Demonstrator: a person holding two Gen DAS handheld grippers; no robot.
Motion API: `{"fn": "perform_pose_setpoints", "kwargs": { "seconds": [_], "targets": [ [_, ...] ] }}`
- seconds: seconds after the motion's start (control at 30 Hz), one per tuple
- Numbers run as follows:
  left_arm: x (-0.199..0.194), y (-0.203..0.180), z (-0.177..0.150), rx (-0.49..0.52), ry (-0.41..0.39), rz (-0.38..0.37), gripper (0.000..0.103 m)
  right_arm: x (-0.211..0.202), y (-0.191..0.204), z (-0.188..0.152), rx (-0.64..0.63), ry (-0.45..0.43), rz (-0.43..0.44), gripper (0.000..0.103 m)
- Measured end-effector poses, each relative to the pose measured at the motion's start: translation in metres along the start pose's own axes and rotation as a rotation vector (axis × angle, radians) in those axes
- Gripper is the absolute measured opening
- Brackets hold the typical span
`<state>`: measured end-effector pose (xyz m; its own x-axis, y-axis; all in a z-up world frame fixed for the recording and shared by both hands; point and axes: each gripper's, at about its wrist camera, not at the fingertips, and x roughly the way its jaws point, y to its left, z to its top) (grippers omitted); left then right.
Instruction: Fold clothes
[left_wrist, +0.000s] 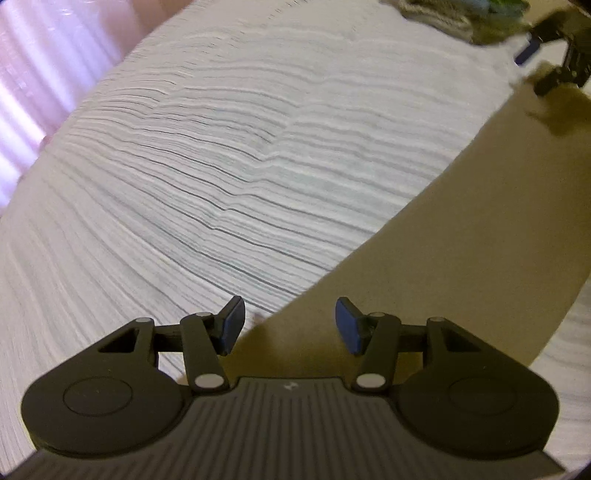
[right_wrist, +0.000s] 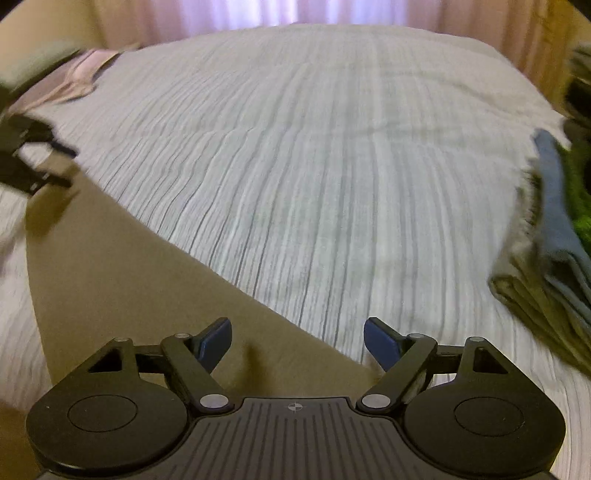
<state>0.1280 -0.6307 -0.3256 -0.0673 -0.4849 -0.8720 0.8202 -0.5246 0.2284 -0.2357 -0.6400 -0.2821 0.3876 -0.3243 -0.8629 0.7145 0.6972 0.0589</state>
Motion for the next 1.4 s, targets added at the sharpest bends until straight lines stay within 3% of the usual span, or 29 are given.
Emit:
{"fn": "perform_pose_setpoints", "kwargs": {
  "seconds": [0.23,0.3,0.37,0.4,0.43,0.47,0.5,0.6,0.77,0.9,1.03,1.1,1.2,1.23,1.27,1.3,1.33,1.4],
  "targets": [
    [0.025,0.019,-0.009,0.042,0.065,-0.094,0.051,0.023,-0.017,0.003,-0.042,0.051,0.050,0.082],
    [0.028,0.021,-0.011,0.028,0.067,-0.106,0.052,0.030,-0.021,0.002,-0.043,0.079,0.061,0.075],
    [0.031,0.023,-0.014,0.016,0.069,-0.118,0.044,0.036,-0.022,0.001,-0.048,0.123,0.080,0.043],
    [0.031,0.023,-0.015,0.018,0.071,-0.123,0.033,0.038,-0.022,0.001,-0.049,0.142,0.092,0.038],
    [0.031,0.022,-0.016,0.023,0.072,-0.124,0.026,0.037,-0.022,0.000,-0.046,0.150,0.104,0.022],
    [0.029,0.019,-0.017,0.036,0.068,-0.109,0.013,0.034,-0.022,-0.001,-0.046,0.152,0.103,0.001],
    [0.027,0.016,-0.017,0.049,0.064,-0.094,0.003,0.029,-0.021,-0.003,-0.051,0.144,0.085,0.000],
    [0.011,0.009,-0.023,0.065,0.029,-0.038,0.002,0.005,-0.017,-0.006,-0.038,0.073,0.050,0.000],
    [-0.045,-0.010,-0.039,0.004,-0.077,0.061,0.002,-0.061,0.017,-0.029,-0.087,-0.086,-0.040,0.000],
    [-0.113,-0.035,-0.071,-0.165,-0.165,0.111,0.002,-0.122,0.055,-0.070,-0.121,-0.188,-0.097,0.000],
    [-0.180,-0.086,-0.121,-0.363,-0.188,0.106,0.002,-0.155,0.106,-0.121,-0.134,-0.158,-0.123,0.000],
    [-0.203,-0.115,-0.146,-0.461,-0.166,0.091,0.002,-0.165,0.127,-0.151,-0.126,-0.103,-0.134,0.000],
    [-0.214,-0.159,-0.184,-0.620,-0.059,0.052,0.004,-0.162,0.146,-0.190,-0.052,0.043,-0.151,0.001],
    [-0.213,-0.173,-0.196,-0.676,-0.017,0.054,0.004,-0.161,0.150,-0.201,-0.014,0.073,-0.170,0.019],
    [-0.212,-0.181,-0.205,-0.732,0.012,0.049,0.004,-0.160,0.154,-0.211,0.024,0.104,-0.188,0.061],
    [-0.211,-0.188,-0.214,-0.788,0.038,0.044,0.009,-0.162,0.155,-0.219,0.068,0.100,-0.205,0.080],
    [-0.211,-0.192,-0.219,-0.840,0.048,0.044,0.010,-0.167,0.152,-0.223,0.135,0.072,-0.202,0.087],
    [-0.211,-0.193,-0.223,-0.915,0.055,0.063,0.014,-0.175,0.140,-0.227,0.296,0.013,-0.183,0.087]
  ]
}}
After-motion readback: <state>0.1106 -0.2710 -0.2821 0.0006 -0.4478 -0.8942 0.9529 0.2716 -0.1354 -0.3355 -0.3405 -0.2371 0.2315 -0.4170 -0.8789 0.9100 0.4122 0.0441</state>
